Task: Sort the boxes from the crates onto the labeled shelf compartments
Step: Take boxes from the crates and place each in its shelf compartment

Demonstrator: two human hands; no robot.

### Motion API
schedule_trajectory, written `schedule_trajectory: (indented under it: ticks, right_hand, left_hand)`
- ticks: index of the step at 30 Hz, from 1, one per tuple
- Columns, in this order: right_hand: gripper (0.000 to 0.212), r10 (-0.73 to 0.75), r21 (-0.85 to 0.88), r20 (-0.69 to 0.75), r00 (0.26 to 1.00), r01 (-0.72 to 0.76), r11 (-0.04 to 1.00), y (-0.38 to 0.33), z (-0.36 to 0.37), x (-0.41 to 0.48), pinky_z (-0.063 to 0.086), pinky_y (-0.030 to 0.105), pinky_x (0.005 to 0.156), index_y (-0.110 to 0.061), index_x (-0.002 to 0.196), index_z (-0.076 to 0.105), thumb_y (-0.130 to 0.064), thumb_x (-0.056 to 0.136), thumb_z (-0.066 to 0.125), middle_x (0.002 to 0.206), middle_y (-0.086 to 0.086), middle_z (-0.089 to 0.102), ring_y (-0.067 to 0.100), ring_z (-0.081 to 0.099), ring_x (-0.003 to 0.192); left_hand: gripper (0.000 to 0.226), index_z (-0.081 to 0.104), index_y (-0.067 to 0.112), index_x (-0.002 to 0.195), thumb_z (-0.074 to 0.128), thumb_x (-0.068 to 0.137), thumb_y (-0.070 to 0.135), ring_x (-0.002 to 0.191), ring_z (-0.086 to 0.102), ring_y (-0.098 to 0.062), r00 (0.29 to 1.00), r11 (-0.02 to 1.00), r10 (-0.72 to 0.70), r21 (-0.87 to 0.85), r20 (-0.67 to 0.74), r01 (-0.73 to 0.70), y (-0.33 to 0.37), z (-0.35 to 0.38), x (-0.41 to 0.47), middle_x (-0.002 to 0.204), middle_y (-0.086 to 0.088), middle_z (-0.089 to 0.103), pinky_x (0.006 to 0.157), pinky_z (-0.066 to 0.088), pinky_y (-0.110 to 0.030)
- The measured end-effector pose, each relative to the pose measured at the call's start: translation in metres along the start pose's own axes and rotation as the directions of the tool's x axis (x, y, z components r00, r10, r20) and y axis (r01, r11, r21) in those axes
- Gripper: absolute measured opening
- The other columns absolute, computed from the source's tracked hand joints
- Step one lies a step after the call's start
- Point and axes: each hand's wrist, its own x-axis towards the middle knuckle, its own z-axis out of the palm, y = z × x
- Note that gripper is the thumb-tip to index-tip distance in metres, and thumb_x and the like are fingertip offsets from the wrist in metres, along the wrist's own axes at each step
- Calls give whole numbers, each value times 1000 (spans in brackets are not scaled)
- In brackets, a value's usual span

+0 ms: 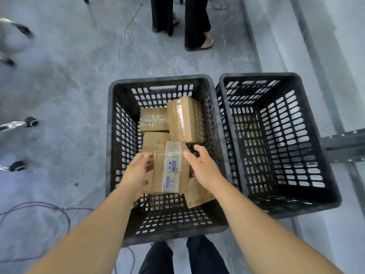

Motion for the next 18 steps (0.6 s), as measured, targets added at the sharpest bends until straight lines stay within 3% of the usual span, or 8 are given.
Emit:
schedule_trajectory:
  ticks: [2, 4, 6, 8, 10, 14, 18]
  right_hand:
    - [62, -32, 29, -34, 999, 33, 999, -15, -4, -11, 40, 45, 105, -35, 150, 22, -56, 95, 39, 148, 2, 41, 22, 43, 129]
    - [52, -98, -58, -38, 994, 96, 994, -31, -10, -21, 36, 41, 109, -31, 149, 30, -48, 99, 35, 150, -1, 39, 20, 39, 134]
    - [45, -148, -114, -44, 988, 142, 983, -45, -16, -31, 35, 37, 110, -26, 145, 40, -39, 102, 35, 148, -3, 42, 17, 39, 134]
    - [41, -154, -81, -41, 987, 151, 985, -55, -19, -40, 39, 43, 108, -26, 140, 46, -34, 101, 36, 141, -4, 48, 17, 44, 129]
    - [39, -154, -40, -37, 987, 153, 987, -62, -23, -49, 42, 46, 104, -26, 134, 52, -31, 98, 38, 133, -4, 54, 17, 49, 122]
    - [39, -183, 21, -35, 982, 184, 983, -73, -35, -66, 43, 47, 103, -23, 122, 58, -39, 89, 47, 122, -1, 58, 18, 53, 115]
    - [80, -188, 32, 21, 982, 187, 982, -86, -48, -88, 45, 47, 101, -23, 121, 52, -77, 63, 58, 120, -2, 59, 16, 57, 111]
  left_hand:
    - [17, 62, 31, 107, 47, 98, 31, 105, 60, -18, 999, 999, 43, -10, 3, -43, 9, -4, -14, 105, 2, 68, 89, 47, -48]
    - [23, 57, 30, 118, 54, 95, 32, 98, 60, -18, 998, 996, 66, -63, 22, -65, 20, -8, -29, 111, -2, 66, 76, 48, -40]
    - [56, 45, 28, 134, 64, 85, 48, 100, 58, -15, 996, 995, 68, -79, 57, -63, 30, -13, -41, 123, -1, 59, 77, 49, -39]
    - [98, 37, 27, 140, 76, 58, 68, 108, 60, -23, 989, 997, 9, -79, 151, 3, 38, -18, -49, 129, -4, 58, 83, 52, -46]
    - [110, 42, 27, 136, 83, 42, 69, 105, 65, -30, 964, 995, 11, -103, 265, 17, 48, -21, -62, 120, -8, 66, 78, 56, -47]
    - [78, 43, 25, 129, 79, 62, 42, 97, 69, -29, 960, 983, 131, -162, 247, -92, 68, -26, -79, 115, -8, 69, 71, 57, -42]
    - [43, 50, 22, 127, 64, 86, 15, 99, 68, -25, 933, 956, 275, -164, 231, -241, 84, -27, -96, 118, -5, 67, 73, 56, -41]
